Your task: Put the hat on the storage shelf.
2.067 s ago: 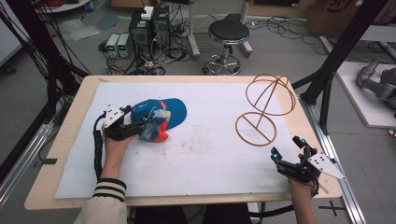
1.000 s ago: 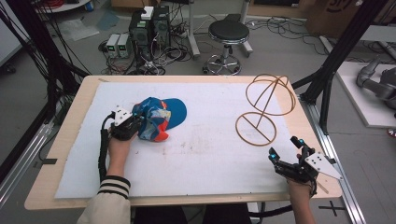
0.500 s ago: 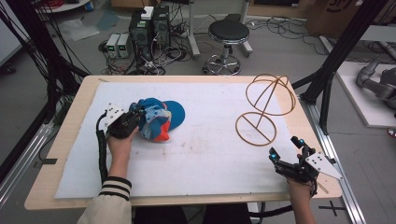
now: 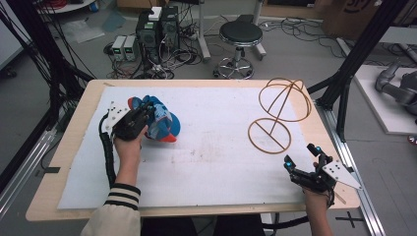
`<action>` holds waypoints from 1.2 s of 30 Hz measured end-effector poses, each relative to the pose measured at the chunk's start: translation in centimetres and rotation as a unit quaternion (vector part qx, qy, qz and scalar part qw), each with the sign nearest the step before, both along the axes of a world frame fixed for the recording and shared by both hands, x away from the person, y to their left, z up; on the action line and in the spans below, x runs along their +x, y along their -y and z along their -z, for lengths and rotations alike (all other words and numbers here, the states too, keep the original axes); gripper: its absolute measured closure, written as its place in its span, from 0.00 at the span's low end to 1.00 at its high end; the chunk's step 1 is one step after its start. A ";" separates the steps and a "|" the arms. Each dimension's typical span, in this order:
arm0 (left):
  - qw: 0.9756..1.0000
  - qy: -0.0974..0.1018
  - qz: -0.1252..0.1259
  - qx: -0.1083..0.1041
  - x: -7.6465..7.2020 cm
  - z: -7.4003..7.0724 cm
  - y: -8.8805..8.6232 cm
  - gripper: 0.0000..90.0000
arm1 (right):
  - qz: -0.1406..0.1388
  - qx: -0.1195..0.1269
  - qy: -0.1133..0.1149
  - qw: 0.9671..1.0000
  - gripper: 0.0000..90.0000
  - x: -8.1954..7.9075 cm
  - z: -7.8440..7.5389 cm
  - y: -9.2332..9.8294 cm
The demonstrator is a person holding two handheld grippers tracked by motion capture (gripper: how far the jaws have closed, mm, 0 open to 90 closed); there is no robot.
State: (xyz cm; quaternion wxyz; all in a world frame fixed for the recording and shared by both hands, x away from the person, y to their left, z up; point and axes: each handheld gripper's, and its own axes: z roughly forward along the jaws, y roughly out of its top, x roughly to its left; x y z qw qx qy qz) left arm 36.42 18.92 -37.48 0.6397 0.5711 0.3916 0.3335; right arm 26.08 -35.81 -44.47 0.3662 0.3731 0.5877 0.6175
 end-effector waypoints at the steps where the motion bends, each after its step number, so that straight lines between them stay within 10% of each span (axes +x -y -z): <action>1: 1.000 0.000 0.000 0.000 0.0 0.0 0.0 0.98 | 0.000 0.000 0.000 1.000 0.05 0.0 0.0 0.0; 36: 0.995 0.085 0.046 -0.021 0.2 -12.8 10.5 0.98 | -0.001 0.012 0.010 1.000 0.05 -0.1 -0.3 0.2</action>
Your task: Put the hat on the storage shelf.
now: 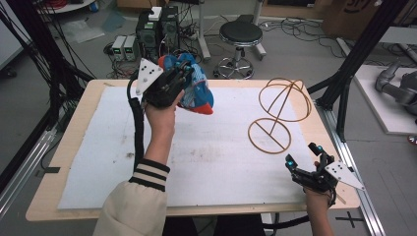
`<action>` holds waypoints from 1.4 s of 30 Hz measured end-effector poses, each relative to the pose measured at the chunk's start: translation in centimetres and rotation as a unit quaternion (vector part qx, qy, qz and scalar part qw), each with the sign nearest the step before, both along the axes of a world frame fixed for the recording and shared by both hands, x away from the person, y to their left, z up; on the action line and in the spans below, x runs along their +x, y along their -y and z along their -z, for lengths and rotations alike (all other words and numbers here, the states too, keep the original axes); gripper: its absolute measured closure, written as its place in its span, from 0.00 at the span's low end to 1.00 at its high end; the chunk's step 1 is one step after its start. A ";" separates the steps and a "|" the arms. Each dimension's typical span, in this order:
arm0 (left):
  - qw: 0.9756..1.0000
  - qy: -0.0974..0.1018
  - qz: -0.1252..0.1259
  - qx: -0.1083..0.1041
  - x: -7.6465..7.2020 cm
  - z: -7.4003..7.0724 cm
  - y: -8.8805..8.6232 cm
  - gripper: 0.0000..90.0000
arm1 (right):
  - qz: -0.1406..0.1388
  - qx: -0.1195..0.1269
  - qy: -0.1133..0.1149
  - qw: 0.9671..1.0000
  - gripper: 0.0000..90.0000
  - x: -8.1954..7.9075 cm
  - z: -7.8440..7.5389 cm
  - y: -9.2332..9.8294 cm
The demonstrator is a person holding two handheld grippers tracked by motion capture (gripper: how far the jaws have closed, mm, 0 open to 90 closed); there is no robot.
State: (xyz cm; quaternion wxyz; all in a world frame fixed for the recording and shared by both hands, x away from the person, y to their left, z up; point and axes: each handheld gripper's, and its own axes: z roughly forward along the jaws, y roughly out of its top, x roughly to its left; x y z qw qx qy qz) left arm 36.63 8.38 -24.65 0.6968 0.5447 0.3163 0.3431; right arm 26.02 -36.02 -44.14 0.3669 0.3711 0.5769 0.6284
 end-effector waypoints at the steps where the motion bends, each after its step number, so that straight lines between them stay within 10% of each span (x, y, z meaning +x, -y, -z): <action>1: 1.000 0.003 0.001 -0.002 0.1 -0.4 0.4 0.98 | -0.001 -0.001 0.001 1.000 0.05 0.0 0.0 0.1; 14: 0.999 0.028 0.017 0.002 0.7 -4.9 6.3 0.98 | -0.002 0.005 0.004 1.000 0.05 -0.1 -0.1 0.3; 27: 0.997 0.030 0.044 -0.050 1.7 -6.5 9.4 0.98 | -0.005 0.000 0.000 1.000 0.05 -0.4 0.0 0.3; 42: 0.995 0.032 0.073 -0.054 2.3 -8.2 14.6 0.98 | -0.001 0.002 -0.004 1.000 0.05 -1.3 0.1 1.0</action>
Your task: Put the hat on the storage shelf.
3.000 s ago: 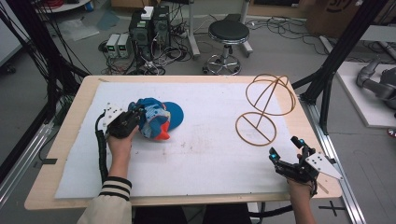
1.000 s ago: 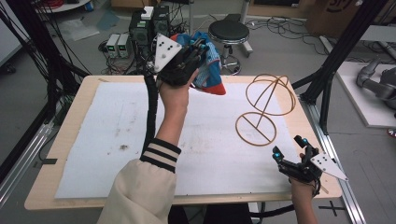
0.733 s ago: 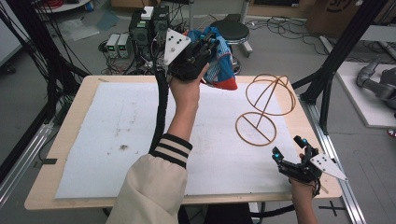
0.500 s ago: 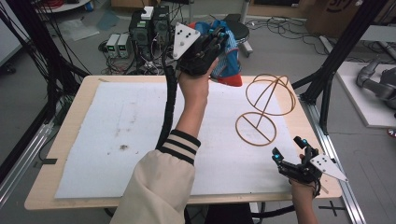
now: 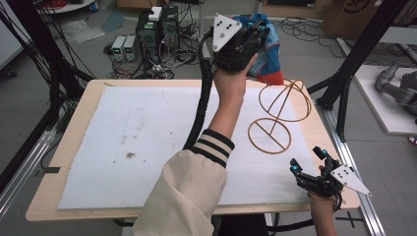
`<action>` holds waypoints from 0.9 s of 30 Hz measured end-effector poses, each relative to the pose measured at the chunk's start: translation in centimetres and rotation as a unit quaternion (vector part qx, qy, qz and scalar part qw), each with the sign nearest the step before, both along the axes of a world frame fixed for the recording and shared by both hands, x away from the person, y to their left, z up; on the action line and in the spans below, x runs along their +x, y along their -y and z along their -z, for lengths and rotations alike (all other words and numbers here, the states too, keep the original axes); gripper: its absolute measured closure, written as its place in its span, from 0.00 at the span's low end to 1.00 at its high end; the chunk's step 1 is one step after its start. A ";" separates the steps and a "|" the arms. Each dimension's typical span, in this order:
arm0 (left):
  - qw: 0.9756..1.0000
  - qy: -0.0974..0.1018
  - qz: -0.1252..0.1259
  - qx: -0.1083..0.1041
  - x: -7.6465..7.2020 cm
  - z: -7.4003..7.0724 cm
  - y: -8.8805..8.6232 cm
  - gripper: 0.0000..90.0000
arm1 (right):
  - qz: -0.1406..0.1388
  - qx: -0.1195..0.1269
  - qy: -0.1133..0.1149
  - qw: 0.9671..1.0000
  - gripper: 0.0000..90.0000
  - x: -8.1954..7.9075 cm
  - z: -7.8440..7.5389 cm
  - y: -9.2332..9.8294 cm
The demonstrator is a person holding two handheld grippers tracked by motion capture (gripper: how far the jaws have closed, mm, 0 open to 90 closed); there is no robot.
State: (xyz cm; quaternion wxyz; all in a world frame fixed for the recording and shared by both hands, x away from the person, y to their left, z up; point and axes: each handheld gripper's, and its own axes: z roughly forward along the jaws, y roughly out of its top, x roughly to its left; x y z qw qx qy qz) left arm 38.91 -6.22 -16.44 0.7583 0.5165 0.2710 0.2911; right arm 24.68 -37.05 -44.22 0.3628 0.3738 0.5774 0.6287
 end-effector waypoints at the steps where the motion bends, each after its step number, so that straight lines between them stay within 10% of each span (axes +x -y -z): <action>1: 1.000 0.000 0.000 0.000 0.0 0.0 0.0 0.98 | 0.001 -0.002 0.004 1.000 0.05 0.0 0.0 0.1; 20: 0.998 -0.017 0.053 -0.036 1.2 -0.2 6.1 0.98 | -0.014 -0.023 0.008 1.000 0.05 -1.0 -0.2 -0.1; 27: 0.998 -0.030 0.061 -0.002 1.6 1.6 8.4 0.98 | -0.016 -0.018 0.009 1.000 0.05 -1.0 -0.4 -0.1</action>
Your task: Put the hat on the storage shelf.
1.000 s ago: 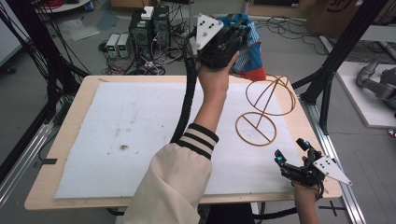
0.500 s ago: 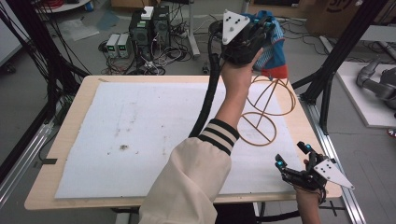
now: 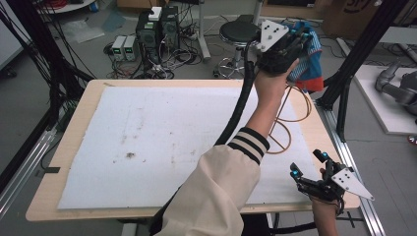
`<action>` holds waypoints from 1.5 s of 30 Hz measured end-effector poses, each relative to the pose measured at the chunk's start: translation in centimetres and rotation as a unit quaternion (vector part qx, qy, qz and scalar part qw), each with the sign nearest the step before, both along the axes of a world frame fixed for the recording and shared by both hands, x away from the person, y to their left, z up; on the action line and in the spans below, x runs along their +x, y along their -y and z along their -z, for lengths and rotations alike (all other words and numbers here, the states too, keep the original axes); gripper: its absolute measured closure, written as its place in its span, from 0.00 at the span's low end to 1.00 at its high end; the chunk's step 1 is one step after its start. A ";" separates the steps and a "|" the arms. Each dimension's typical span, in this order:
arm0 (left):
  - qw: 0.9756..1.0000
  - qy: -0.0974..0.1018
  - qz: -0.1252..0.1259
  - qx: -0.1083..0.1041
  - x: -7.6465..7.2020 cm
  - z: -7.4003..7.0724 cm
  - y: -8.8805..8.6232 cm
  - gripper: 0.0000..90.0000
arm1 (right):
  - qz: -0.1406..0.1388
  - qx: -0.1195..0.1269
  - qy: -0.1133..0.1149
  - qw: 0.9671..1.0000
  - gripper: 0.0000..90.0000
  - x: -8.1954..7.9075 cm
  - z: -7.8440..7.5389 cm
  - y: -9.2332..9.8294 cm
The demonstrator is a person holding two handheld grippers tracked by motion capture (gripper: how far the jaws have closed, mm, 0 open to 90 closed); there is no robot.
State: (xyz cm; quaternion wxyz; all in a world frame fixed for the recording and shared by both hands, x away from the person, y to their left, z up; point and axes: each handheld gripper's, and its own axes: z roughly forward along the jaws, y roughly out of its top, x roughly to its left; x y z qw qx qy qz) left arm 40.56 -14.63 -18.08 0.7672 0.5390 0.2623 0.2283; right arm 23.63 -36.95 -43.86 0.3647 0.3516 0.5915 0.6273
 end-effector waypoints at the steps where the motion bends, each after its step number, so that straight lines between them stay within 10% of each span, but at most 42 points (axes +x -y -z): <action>1: 1.000 0.005 -0.003 0.022 0.0 0.4 0.3 0.98 | 0.000 -0.001 0.001 1.000 0.05 0.0 0.0 0.1; 26: 0.988 -0.042 -0.013 0.145 1.8 7.1 -0.2 0.98 | -0.001 0.000 0.007 1.000 0.05 0.0 -0.2 0.1; 45: 0.986 -0.069 -0.017 0.149 2.3 8.8 -1.2 0.69 | -0.003 0.000 0.002 1.000 0.05 0.0 -0.1 -0.1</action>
